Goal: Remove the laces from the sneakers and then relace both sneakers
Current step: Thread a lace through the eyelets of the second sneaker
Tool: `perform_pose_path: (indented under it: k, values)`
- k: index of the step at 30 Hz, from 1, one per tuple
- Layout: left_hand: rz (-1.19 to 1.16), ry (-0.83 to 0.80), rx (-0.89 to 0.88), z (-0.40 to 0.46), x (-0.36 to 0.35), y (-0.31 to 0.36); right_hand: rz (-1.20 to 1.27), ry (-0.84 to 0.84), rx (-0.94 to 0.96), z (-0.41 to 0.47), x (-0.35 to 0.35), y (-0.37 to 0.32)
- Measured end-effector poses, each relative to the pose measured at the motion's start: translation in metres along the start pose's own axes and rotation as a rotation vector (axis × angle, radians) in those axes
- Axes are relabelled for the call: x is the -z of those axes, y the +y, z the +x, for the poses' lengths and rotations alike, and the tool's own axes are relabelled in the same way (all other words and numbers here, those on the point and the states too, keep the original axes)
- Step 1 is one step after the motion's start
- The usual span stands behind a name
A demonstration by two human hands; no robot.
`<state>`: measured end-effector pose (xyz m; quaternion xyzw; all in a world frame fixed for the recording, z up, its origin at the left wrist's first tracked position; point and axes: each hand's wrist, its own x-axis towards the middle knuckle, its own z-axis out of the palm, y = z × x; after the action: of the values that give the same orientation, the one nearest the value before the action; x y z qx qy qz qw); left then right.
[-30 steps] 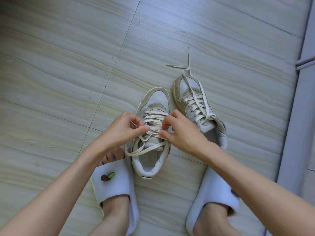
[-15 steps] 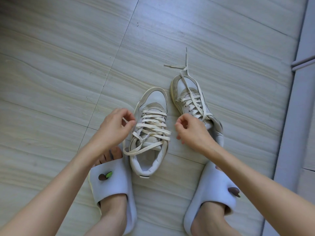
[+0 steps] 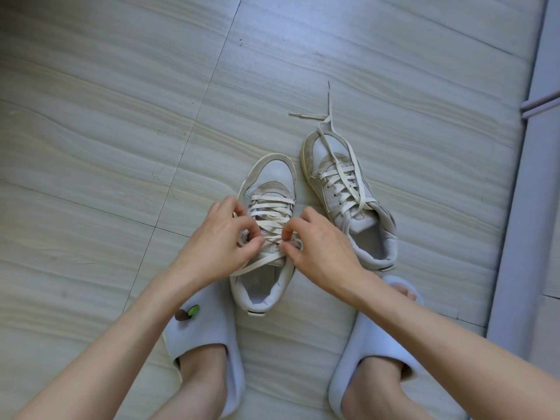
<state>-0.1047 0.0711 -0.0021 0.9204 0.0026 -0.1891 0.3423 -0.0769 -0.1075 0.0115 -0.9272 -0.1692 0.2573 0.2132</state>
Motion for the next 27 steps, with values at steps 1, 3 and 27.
perform_pose_path:
  k: [1, 3, 27]
  values:
    - [-0.072, -0.025, 0.016, 0.000, 0.001, -0.001, 0.027, -0.007, -0.013, 0.000, 0.000, 0.000]
    - [-0.146, -0.067, 0.032, 0.001, 0.004, -0.001, 0.186, 0.016, -0.102, 0.002, 0.001, 0.002]
    - [-0.279, -0.109, 0.202, 0.026, -0.007, 0.002, 0.545, -0.004, -0.326, 0.023, 0.000, 0.005]
